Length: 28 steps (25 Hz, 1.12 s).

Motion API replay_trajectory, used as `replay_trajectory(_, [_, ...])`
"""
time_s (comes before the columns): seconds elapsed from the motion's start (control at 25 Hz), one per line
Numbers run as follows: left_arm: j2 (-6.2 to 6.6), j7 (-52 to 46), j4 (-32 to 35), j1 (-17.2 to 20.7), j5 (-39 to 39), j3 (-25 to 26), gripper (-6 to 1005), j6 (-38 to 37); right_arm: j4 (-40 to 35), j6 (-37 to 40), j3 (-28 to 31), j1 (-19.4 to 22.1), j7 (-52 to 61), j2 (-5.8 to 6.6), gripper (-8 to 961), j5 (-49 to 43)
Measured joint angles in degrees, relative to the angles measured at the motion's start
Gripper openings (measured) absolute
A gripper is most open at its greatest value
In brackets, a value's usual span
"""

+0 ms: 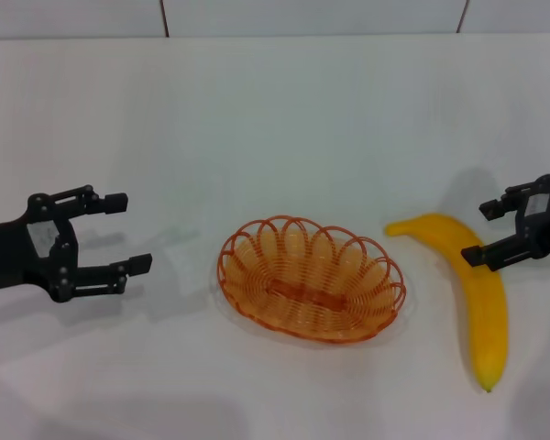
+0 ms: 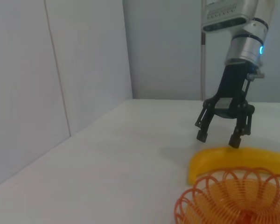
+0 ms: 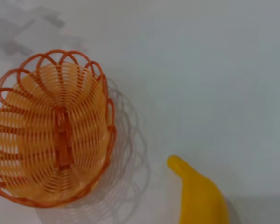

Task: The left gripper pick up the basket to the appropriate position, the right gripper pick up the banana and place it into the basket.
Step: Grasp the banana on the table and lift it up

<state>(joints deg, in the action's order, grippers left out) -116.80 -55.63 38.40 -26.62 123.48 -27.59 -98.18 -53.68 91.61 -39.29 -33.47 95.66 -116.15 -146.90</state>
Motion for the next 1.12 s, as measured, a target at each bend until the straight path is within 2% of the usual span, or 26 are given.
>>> replay_trajectory(0.64, [0.17,-0.01,0.01,0.28,0.01,-0.01,841,0.0,2.27,-0.79,-0.07,0.23,-2.26,0.08,757,-0.73])
replay_trajectory(1.12, [0.18,-0.2,0.01,0.35,0.1,-0.01,841,0.0,1.78,-4.59,-0.03,0.57,-0.47,0.18,754,-2.56])
